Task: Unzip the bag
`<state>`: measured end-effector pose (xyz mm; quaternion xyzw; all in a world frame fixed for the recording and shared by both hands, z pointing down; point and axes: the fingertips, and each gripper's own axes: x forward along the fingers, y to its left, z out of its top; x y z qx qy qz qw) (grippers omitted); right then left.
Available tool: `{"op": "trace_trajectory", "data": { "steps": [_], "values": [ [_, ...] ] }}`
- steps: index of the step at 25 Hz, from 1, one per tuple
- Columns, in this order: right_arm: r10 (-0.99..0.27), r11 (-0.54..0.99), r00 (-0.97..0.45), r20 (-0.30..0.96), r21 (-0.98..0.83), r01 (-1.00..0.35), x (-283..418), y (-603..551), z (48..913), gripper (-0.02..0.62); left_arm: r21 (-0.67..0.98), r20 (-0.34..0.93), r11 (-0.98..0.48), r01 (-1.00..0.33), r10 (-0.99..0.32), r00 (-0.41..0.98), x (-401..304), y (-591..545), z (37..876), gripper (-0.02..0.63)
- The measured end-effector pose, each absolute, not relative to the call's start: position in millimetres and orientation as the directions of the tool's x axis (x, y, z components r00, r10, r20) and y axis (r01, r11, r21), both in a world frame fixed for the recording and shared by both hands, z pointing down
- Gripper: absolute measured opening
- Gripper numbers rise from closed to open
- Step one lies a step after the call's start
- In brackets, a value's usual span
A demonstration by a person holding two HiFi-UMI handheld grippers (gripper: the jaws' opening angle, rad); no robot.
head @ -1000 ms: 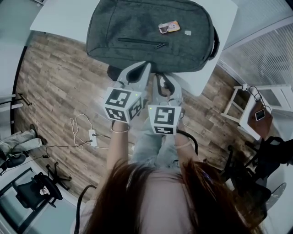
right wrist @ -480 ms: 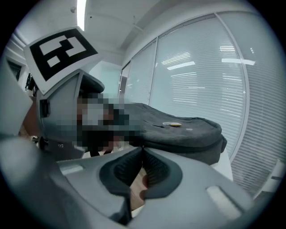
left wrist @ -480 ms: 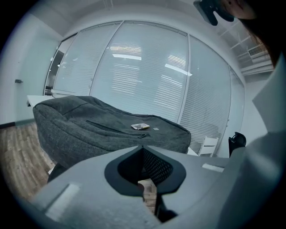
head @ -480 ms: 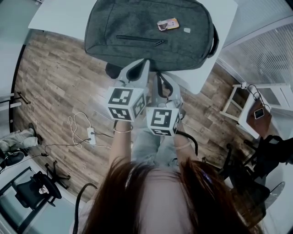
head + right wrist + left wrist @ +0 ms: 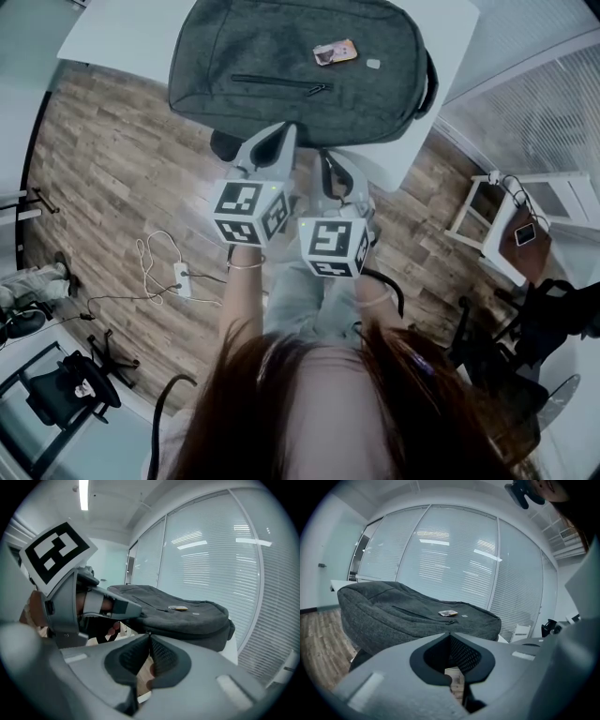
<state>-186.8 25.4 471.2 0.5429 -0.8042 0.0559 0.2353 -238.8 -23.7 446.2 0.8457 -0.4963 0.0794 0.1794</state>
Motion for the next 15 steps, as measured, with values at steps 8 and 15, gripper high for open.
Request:
{"op": "trace_trajectory", "data": {
  "steps": [8,15],
  "values": [
    [-0.832,0.425,-0.313,0.459,0.163,-0.891,-177.2,25.6,467.9,0.009,0.214,0.296,-0.433,-0.876,-0.826,0.480,-239.3,-23.8,446.4,0.003],
    [-0.812,0.435,-0.325,0.485,0.131,-0.891,-163.0,27.7,465.2,0.009,0.207,0.285,-0.429,-0.879,-0.833,0.474,-239.3,-22.9,447.6,0.003]
  ]
}}
